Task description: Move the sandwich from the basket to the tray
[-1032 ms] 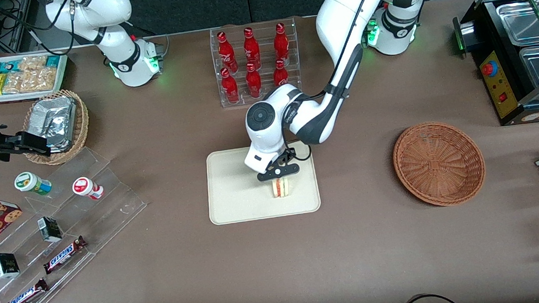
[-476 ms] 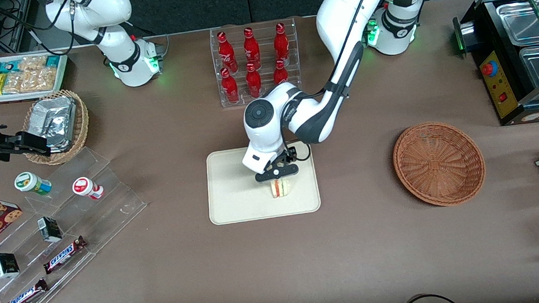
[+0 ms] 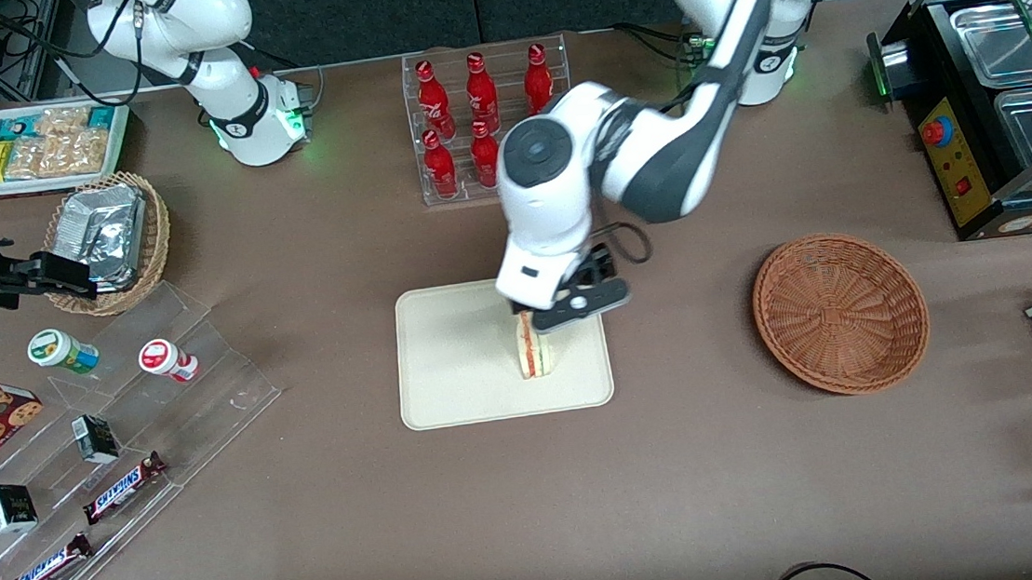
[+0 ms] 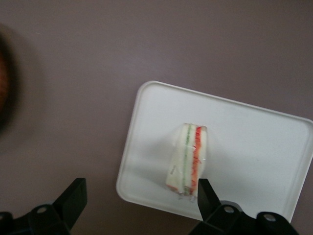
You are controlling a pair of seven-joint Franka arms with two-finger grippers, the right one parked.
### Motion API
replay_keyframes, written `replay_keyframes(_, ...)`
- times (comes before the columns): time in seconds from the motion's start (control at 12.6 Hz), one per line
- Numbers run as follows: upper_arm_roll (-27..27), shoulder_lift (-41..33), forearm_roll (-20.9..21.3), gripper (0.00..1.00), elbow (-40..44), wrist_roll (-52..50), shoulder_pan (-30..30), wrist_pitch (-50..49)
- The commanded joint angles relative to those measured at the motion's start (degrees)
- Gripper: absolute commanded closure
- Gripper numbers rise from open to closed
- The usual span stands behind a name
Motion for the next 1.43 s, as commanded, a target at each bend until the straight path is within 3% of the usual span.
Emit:
replay_keyframes(0.0, -0.51, -5.23, 0.78, 0.0, -1.94, -0.06, 4.26, -4.73)
replay_keyframes(0.4, -0.51, -14.2, -0.19, 0.0, -2.29, 15.11, 14.37, -15.99)
replay_keyframes(0.87, -0.51, -23.96, -5.98, 0.0, -3.87, 42.61, 31.77, -26.88)
replay_keyframes(1.03, -0.43, -27.82, -5.99, 0.0, -7.28, 48.69, 35.03, -27.6)
replay_keyframes(1.35, 2.12, -37.58, -5.55, 0.0, -17.65, 52.3, 35.48, -25.58)
